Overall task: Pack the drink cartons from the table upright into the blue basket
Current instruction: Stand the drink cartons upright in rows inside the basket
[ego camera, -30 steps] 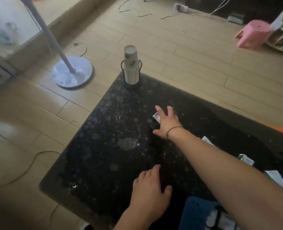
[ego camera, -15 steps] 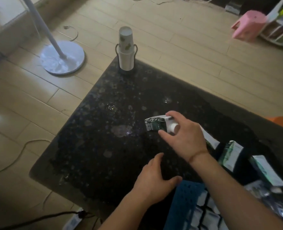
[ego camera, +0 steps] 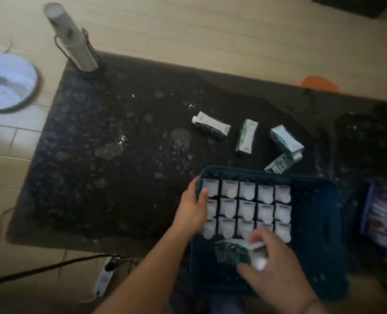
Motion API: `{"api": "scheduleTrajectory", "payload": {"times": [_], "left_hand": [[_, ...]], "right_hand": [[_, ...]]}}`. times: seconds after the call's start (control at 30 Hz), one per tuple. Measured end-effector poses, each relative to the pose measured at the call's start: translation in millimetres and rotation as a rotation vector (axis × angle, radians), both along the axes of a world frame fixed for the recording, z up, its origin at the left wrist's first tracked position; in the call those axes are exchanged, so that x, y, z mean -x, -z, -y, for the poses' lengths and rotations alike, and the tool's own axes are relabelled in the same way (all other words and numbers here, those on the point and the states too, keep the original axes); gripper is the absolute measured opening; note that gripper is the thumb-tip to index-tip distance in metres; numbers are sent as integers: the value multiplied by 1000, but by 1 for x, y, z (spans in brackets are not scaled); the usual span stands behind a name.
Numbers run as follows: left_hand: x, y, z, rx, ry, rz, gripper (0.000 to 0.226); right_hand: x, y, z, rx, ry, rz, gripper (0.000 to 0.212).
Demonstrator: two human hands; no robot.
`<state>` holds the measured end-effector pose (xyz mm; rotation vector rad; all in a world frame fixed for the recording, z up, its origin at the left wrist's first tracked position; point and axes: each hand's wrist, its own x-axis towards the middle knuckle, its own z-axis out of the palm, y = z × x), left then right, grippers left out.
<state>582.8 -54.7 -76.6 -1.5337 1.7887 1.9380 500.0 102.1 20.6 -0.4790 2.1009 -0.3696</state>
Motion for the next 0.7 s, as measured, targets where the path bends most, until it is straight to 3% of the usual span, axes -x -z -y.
{"api": "scheduleTrajectory", "payload": {"times": [0.17, 0.3, 0.5, 0.7], "left_hand": [[2, -7, -10, -116, -95, 24, 52], [-8, 0, -17, -206, -174, 19, 65], [-34, 7, -35, -369, -350, 67, 47], [-43, 21, -53, -484, -490, 134, 69]], "right_hand": [[-41, 63, -3, -122, -6, 72, 44], [-55, 99, 11, -21, 195, 125, 39], [-67, 113, 15, 6, 392, 243, 46], [-57, 130, 13, -82, 374, 313, 30]]}}
